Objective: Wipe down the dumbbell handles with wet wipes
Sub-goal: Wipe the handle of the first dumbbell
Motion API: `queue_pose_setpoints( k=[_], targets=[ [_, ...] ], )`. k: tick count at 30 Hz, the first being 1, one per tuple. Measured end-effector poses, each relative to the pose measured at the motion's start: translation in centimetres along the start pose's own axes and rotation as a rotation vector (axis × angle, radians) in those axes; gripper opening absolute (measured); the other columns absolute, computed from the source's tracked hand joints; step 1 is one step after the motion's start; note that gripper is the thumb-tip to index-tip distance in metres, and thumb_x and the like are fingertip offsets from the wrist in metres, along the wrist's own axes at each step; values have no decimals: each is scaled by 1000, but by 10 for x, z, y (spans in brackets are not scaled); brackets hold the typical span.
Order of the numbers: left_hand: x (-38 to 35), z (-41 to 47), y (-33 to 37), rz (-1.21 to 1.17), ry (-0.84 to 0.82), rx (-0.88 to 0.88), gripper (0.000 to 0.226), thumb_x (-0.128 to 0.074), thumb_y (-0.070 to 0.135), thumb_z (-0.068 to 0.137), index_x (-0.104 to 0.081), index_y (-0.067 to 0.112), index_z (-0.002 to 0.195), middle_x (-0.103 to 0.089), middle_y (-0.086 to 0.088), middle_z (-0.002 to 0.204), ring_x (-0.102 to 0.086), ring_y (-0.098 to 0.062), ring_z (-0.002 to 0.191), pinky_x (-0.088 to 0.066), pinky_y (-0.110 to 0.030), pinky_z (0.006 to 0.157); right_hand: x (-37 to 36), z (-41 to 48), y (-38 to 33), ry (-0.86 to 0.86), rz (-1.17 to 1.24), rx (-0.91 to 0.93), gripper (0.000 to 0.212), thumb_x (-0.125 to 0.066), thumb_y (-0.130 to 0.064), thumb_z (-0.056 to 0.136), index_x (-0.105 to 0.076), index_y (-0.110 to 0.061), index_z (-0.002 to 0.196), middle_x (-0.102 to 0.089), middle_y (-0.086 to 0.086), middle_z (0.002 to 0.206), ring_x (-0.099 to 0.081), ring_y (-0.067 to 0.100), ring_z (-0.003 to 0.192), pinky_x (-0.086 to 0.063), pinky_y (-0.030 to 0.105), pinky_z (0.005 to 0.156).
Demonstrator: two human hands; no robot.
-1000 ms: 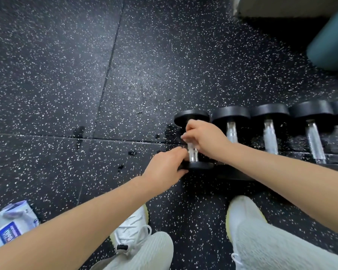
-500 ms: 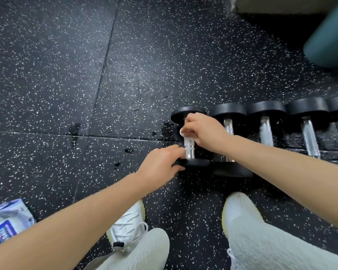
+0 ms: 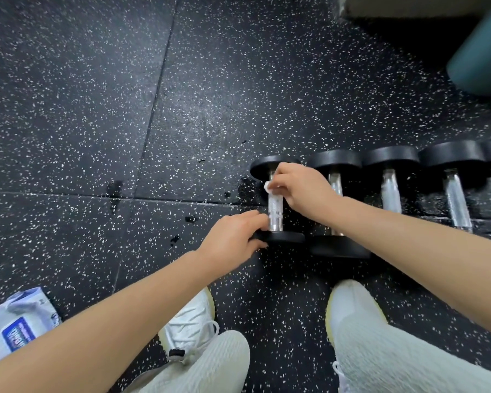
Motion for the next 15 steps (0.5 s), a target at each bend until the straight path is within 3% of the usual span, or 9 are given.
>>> queue_pose_setpoints(
  k=[4,7,12,15],
  targets=[
    [0,1,-1,-12,20,10,21,-80,25,87,-61,27,98,-49,20,85,-43,-8,71,-41,-33,65,-8,-31,-14,-80,56,112,18,-75,-8,82,-77,-24,91,-61,-5,90,-62,24,82,-48,33,61],
    [-2,1,-1,-35,18,16,21,-79,29,87,-63,28,100,-53,16,88,-51,-13,74,-44,-35,68,-11,-48,-19,-200,83,221,22,-71,-7,84,-75,-26,94,-61,-9,91,-60,19,82,-46,33,60],
    [2,5,7,44,7,5,35,-75,57,86,-62,28,101,-56,15,90,-50,-11,71,-44,-33,68,-8,-1,-2,-50,-198,85,21,-70,-6,78,-73,-19,95,-57,-1,95,-55,25,84,-41,32,50],
    [2,6,8,67,11,-4,35,-70,59,90,-61,27,100,-56,14,89,-50,-10,70,-40,-31,66,-13,2,-10,28,-261,11,15,-67,-3,80,-71,-11,93,-58,4,95,-53,26,81,-42,34,45]
  ],
)
Point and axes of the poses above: each hand's wrist, its own z-axis towards the middle knuckle, its own x-axis out of the back of the hand, y = z × x, the point moved 4 cm from there along z, towards the middle knuckle
